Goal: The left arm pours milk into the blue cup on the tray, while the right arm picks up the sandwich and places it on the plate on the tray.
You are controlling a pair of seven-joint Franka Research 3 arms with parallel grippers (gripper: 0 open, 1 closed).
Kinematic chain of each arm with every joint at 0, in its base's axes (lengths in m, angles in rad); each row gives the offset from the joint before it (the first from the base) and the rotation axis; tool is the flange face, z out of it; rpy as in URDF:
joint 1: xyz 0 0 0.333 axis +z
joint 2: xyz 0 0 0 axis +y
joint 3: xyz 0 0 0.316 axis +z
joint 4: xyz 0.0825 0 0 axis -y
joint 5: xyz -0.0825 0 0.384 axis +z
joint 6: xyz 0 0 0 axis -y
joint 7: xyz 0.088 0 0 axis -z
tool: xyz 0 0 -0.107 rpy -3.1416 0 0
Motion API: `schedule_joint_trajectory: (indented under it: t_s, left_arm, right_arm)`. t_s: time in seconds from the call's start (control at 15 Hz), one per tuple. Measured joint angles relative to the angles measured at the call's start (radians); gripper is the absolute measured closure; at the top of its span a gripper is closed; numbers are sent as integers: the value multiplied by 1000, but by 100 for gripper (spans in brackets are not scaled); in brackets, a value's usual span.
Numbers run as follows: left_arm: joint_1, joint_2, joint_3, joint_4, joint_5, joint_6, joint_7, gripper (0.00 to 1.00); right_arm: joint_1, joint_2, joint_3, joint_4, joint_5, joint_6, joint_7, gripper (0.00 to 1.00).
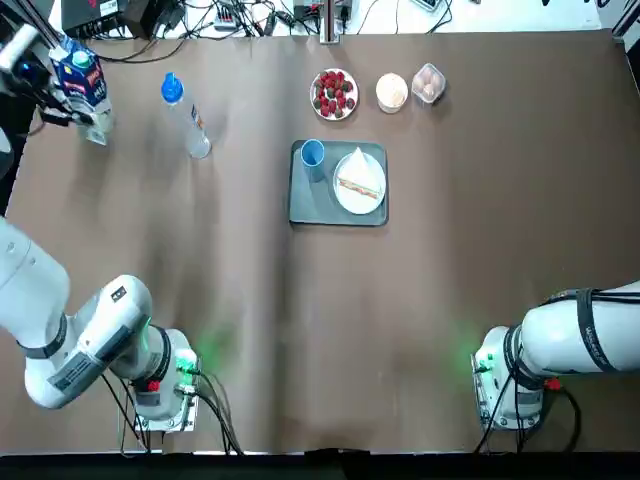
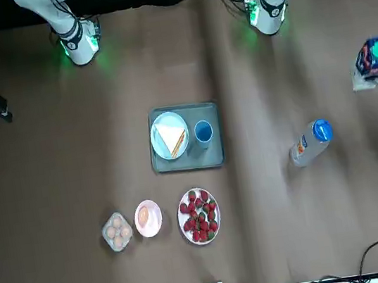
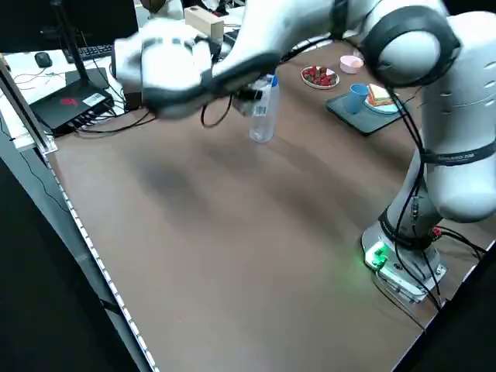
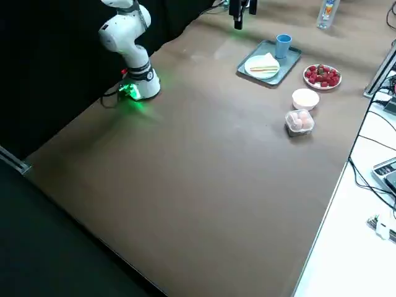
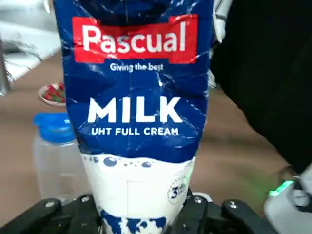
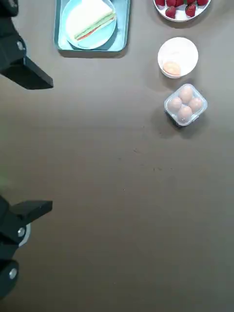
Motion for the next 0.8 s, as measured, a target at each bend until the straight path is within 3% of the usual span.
schedule_joint_trajectory:
  t_s: [0.33, 0.8]
  left_arm:
    - [16, 206, 0, 13, -99, 52, 165, 48]
    - [27, 374, 1, 21, -132, 110, 309, 47]
  right_arm:
    - [0, -1, 0, 0, 0, 0, -1, 0]
    - [0, -1, 0, 0, 0, 0, -1, 0]
